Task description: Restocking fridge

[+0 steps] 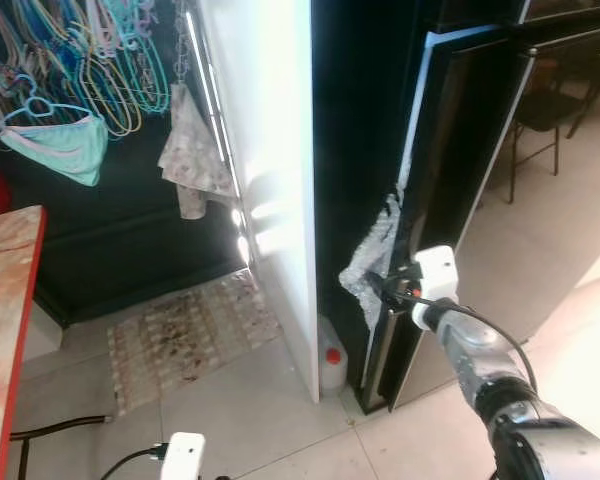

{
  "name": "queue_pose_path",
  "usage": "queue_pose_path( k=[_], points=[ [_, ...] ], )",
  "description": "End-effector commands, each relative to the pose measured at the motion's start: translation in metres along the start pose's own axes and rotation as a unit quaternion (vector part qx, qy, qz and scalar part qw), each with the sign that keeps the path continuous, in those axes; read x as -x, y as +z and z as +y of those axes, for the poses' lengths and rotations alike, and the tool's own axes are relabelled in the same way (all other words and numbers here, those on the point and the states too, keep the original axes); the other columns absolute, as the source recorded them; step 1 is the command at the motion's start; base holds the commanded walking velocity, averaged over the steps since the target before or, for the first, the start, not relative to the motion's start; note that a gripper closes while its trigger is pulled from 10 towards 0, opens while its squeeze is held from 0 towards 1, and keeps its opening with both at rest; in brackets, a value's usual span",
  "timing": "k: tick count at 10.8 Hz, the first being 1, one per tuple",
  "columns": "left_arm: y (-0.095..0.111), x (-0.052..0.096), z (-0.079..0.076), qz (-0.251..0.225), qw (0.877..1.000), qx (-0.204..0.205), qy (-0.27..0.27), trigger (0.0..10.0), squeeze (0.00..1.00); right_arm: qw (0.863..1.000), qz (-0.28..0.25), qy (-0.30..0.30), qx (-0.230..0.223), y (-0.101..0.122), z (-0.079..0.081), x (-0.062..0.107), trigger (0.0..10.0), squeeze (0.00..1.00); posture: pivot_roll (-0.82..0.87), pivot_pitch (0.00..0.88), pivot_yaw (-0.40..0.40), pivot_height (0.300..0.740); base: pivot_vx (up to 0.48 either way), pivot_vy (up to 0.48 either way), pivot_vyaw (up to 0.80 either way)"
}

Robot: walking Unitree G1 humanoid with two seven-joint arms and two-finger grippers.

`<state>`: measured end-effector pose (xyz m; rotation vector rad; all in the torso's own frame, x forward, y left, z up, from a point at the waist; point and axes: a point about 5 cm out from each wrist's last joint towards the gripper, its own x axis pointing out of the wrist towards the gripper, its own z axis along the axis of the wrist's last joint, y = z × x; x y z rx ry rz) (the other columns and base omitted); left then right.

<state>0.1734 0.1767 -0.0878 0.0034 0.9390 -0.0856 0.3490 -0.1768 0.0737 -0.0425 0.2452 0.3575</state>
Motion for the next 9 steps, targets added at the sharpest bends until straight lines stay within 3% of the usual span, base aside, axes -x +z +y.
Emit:
queue_pose_path(
  k=[1, 4, 6, 9],
  points=[
    [-0.002, 0.0, 0.001, 0.008, 1.0, -0.007, 0.005, 10.0, 0.0, 0.999, -0.041, 0.017, 0.019, 0.028, 0.01, -0.013, 10.0, 0.0, 0.0, 0.0, 0.062, 0.74, 0.0, 0.0, 0.0],
    [-0.003, 0.0, 0.001, 0.009, 1.0, -0.004, 0.003, 10.0, 0.0, 1.0, -0.021, -0.005, -0.013, -0.006, 0.008, 0.001, 10.0, 0.0, -0.01, 0.0, 0.058, 0.74, 0.0, 0.0, 0.0],
    [-0.003, 0.0, 0.001, 0.008, 1.0, -0.004, 0.003, 10.0, 0.0, 0.999, -0.026, -0.011, -0.021, -0.035, 0.006, 0.023, 10.0, 0.0, -0.02, 0.0, 0.051, 0.74, 0.0, 0.0, 0.0],
    [-0.005, 0.002, 0.003, 0.009, 1.0, -0.003, 0.002, 10.0, 0.0, 0.998, -0.043, -0.001, -0.048, -0.06, 0.013, 0.051, 10.0, 0.0, -0.03, 0.0, 0.047, 0.74, 0.0, 0.0, 0.0]
  ],
)
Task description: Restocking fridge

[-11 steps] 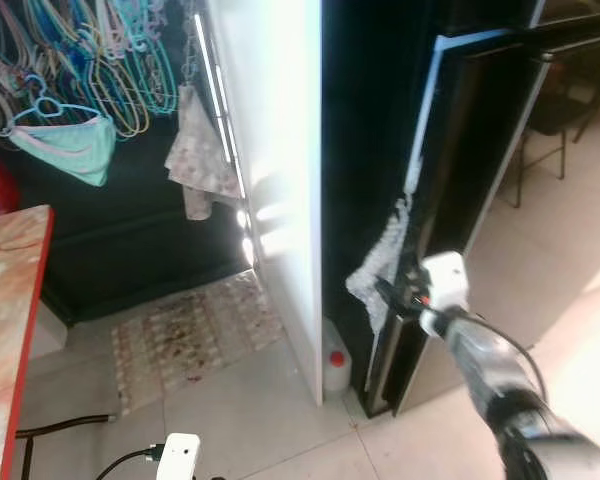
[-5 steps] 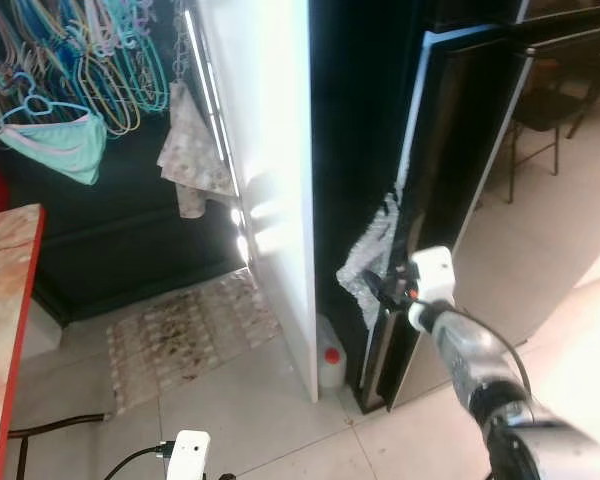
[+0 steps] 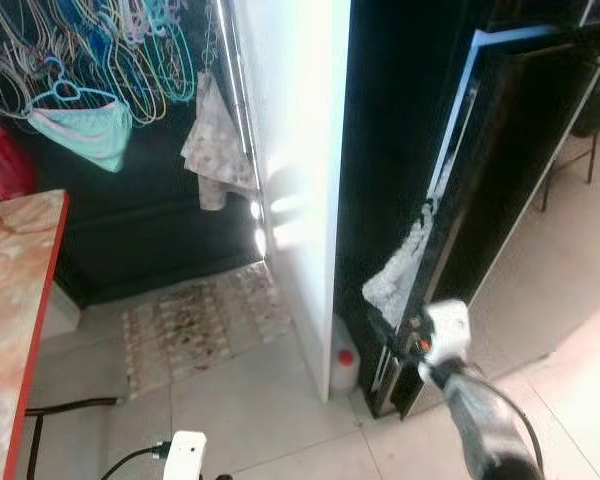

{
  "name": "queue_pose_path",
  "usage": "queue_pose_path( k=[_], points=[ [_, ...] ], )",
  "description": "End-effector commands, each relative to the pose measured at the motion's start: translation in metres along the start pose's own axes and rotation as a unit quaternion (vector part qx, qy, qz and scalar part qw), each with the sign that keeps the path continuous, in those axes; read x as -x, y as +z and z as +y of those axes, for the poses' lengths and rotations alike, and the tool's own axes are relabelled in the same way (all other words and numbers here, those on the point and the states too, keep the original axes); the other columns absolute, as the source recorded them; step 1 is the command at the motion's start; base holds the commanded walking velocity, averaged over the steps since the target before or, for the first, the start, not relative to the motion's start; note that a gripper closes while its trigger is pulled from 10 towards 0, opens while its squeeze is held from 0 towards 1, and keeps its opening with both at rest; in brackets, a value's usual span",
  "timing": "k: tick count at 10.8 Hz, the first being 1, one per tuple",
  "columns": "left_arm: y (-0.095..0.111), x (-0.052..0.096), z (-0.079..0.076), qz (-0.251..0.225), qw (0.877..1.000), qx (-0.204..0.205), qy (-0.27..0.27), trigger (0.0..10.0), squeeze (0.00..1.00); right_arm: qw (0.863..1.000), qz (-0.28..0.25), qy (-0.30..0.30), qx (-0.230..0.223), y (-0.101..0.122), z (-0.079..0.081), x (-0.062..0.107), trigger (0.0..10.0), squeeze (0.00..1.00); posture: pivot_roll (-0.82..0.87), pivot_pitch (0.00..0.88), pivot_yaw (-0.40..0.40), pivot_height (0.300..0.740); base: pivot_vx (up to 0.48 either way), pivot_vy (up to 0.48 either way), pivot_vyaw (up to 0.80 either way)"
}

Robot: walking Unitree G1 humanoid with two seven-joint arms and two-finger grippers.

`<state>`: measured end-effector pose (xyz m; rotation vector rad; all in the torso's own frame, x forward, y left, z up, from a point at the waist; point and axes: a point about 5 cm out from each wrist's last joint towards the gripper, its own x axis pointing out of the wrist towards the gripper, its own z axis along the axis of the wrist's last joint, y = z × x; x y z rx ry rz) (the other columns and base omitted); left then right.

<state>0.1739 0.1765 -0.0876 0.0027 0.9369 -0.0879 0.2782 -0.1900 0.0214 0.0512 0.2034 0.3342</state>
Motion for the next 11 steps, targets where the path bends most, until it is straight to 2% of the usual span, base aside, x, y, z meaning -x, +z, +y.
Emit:
queue_pose_path(
  k=[1, 2, 4, 5, 7, 8, 9, 11],
  points=[
    [-0.006, 0.001, 0.001, 0.013, 1.0, -0.004, 0.001, 10.0, 0.0, 0.999, 0.046, -0.005, -0.018, -0.024, 0.005, 0.011, 10.0, 0.0, -0.03, 0.0, 0.043, 0.74, 0.0, 0.0, 0.0],
    [-0.005, 0.0, -0.002, 0.013, 1.0, -0.004, 0.0, 10.0, 0.0, 0.992, 0.116, -0.028, -0.044, -0.055, 0.009, 0.026, 10.0, 0.0, -0.03, 0.0, 0.042, 0.74, 0.0, 0.0, 0.0],
    [-0.002, -0.001, -0.004, 0.012, 1.0, -0.002, 0.0, 10.0, 0.0, 0.975, 0.202, -0.054, -0.069, -0.087, 0.019, 0.044, 10.0, 0.0, -0.02, 0.0, 0.041, 0.74, 0.0, 0.0, 0.0],
    [-0.001, -0.001, -0.004, 0.011, 1.0, -0.002, 0.002, 10.0, 0.0, 0.959, 0.248, -0.083, -0.109, -0.105, 0.027, 0.056, 10.0, 0.0, -0.02, 0.0, 0.047, 0.74, 0.0, 0.0, 0.0],
    [0.0, -0.001, -0.002, 0.014, 1.0, -0.004, 0.004, 10.0, 0.0, 0.929, 0.321, -0.116, -0.145, -0.126, 0.038, 0.07, 10.0, 0.0, 0.0, 0.0, 0.048, 0.74, 0.0, 0.0, 0.0],
    [-0.001, -0.001, -0.002, 0.015, 1.0, 0.0, 0.005, 10.0, 0.0, 0.926, 0.338, -0.106, -0.132, -0.13, 0.041, 0.073, 10.0, 0.0, 0.01, 0.0, 0.038, 0.74, 0.0, 0.0, 0.0],
    [-0.002, -0.001, -0.003, 0.017, 1.0, -0.016, 0.006, 10.0, 0.0, 0.927, 0.338, -0.094, -0.134, -0.13, 0.046, 0.071, 10.0, 0.0, 0.0, 0.0, 0.034, 0.74, 0.0, 0.0, 0.0],
    [-0.006, -0.001, -0.005, 0.026, 0.999, -0.026, 0.007, 10.0, 0.0, 0.925, 0.336, -0.104, -0.146, -0.131, 0.048, 0.071, 10.0, 0.0, -0.01, 0.0, 0.035, 0.74, 0.0, -0.382, 0.0]
  ],
)
